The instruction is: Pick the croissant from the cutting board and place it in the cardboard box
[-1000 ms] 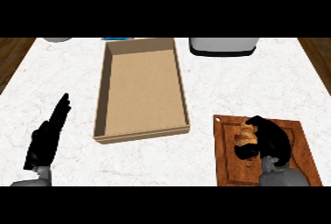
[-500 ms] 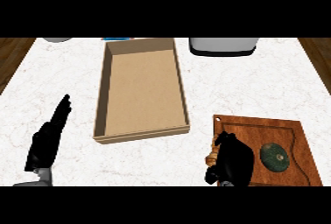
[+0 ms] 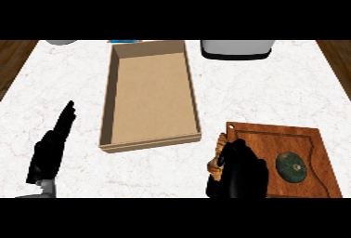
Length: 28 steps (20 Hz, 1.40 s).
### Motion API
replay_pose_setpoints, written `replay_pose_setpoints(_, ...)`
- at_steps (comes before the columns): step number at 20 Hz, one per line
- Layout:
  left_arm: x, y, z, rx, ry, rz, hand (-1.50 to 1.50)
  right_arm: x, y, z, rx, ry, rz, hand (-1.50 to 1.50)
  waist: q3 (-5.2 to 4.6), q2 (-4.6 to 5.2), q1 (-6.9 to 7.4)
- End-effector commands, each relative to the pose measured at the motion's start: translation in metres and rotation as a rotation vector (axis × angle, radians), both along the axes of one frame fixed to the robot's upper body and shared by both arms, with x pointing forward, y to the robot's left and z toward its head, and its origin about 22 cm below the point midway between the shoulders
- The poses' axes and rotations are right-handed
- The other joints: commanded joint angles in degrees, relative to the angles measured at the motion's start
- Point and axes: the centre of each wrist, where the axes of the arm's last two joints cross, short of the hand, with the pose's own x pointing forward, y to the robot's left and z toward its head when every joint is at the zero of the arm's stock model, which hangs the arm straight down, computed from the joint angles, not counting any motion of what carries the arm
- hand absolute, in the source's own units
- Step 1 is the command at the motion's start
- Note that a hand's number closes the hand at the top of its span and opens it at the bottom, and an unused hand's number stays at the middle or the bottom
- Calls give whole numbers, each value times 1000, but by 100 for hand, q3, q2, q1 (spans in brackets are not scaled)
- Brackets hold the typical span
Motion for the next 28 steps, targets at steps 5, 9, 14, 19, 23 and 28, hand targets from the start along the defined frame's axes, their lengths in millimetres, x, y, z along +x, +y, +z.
replay_pose_setpoints(5, 1, 1, 9, 5, -9, -14, 0, -3, 26, 68, 214, -350, 111, 150, 3, 3, 84)
replay_pose_setpoints(9, 12, -12, 10, 7, -8, -14, 0, 4, 45, 76, 264, -410, 185, 150, 2, 17, 79)
replay_pose_setpoints(14, 1, 3, 3, 12, -5, -17, 0, 40, 52, 119, 289, -429, 218, 150, -2, 20, 118)
replay_pose_setpoints(19, 15, -19, 2, -2, -8, -36, 0, 91, 70, 129, 283, -389, 201, 150, -3, 47, 181)
replay_pose_setpoints(23, 13, -21, -2, 4, -2, -45, 0, 117, 85, 144, 277, -349, 167, 150, -7, 55, 277)
replay_pose_setpoints(28, 15, -24, 5, 4, -2, -75, 0, 166, 77, 122, 308, -310, 133, 150, -3, 96, 340)
